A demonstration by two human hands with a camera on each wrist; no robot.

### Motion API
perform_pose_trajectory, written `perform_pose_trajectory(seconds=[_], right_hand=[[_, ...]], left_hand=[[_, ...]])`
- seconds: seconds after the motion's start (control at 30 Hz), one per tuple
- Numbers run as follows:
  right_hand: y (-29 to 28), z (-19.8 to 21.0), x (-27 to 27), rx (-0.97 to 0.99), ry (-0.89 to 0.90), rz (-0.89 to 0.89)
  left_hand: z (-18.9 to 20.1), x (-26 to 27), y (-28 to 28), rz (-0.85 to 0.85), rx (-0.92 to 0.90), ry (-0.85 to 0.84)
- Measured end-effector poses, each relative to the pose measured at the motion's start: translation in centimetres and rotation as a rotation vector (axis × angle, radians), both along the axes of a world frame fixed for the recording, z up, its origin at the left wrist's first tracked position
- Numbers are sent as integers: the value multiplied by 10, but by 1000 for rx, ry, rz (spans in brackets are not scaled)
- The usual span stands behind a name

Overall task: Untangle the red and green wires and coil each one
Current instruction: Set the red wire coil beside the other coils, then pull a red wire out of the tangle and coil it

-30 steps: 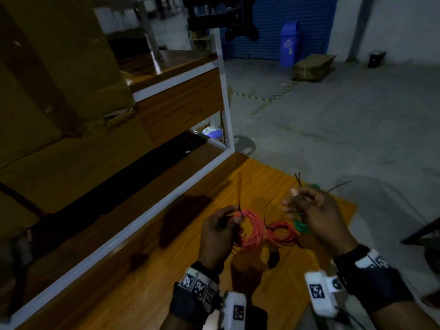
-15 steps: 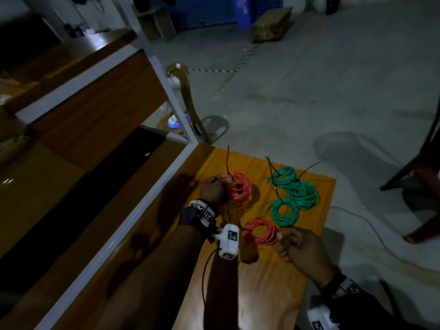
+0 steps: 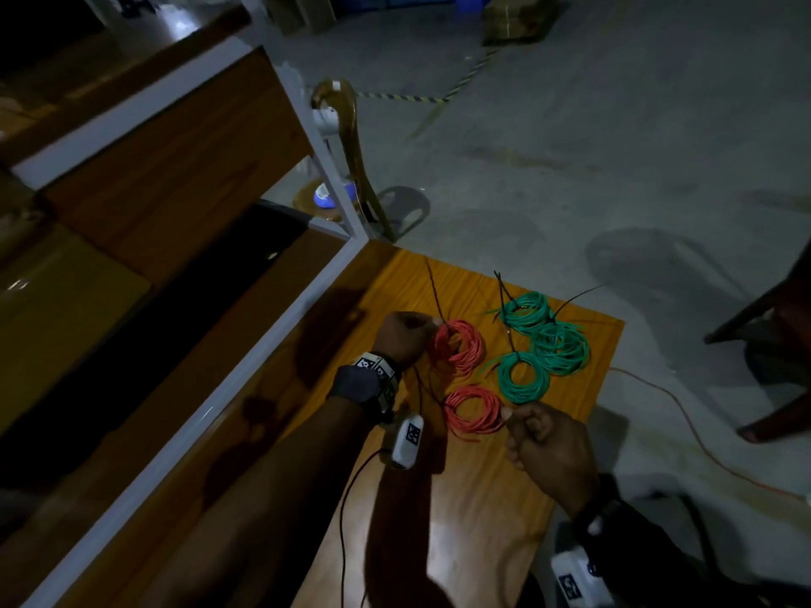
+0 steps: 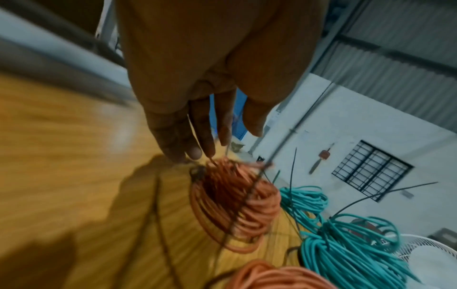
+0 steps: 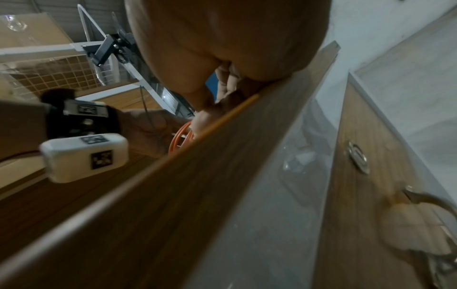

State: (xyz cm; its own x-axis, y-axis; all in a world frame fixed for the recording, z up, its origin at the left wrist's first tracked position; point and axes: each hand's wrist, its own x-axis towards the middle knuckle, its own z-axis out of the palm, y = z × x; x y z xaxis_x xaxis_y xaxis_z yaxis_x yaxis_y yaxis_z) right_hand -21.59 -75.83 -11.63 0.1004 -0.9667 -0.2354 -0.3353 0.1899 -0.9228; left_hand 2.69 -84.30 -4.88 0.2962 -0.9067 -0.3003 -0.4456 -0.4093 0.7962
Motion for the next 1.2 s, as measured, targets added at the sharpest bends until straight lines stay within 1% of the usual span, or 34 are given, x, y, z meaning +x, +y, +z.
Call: perform_pose_trajectory(seconds=[0.07,0.13,0.23,0.3,0.37,0.4,0.47,0.5,0.6,0.7,0.77,0.87,1.0,1.1,1.2], right_hand=[[0,3,-1,21,-10,-7],[3,3,-2,-20,17,22],[9,5,-5,-72,25,53],[16,8,-9,-86,4,44],[30,8,-14,-148,54,95],[39,11,-14,-172,69,132],[60,22,-7,-156,92,186],[72,29,-1,-140,104,246],[124,51,32,-44,40,433],[190,62,67,-14,-17,583],[242,58,93,10,-53,710],[318,50,130,29,-129,873],[405,45,159,31,-193,1093],[445,41,164,32,-174,1164],[466,36,157,-79,-42,1148]], left_hand=[[11,5,16,0,-17,-20],[23,7,38,-4,-38,-53],[47,6,92,23,-115,-62],[61,7,144,66,-156,-13],[68,11,205,125,-175,27],[69,14,239,173,-182,32],[67,17,309,301,-204,30],[66,18,345,376,-217,30],[60,13,455,640,-277,54],[54,5,553,867,-272,80],[48,-2,616,987,-300,99],[40,-13,695,1130,-340,71],[32,-25,780,1345,-418,30],[25,-28,824,1389,-392,78],[16,-28,847,1392,-382,130]])
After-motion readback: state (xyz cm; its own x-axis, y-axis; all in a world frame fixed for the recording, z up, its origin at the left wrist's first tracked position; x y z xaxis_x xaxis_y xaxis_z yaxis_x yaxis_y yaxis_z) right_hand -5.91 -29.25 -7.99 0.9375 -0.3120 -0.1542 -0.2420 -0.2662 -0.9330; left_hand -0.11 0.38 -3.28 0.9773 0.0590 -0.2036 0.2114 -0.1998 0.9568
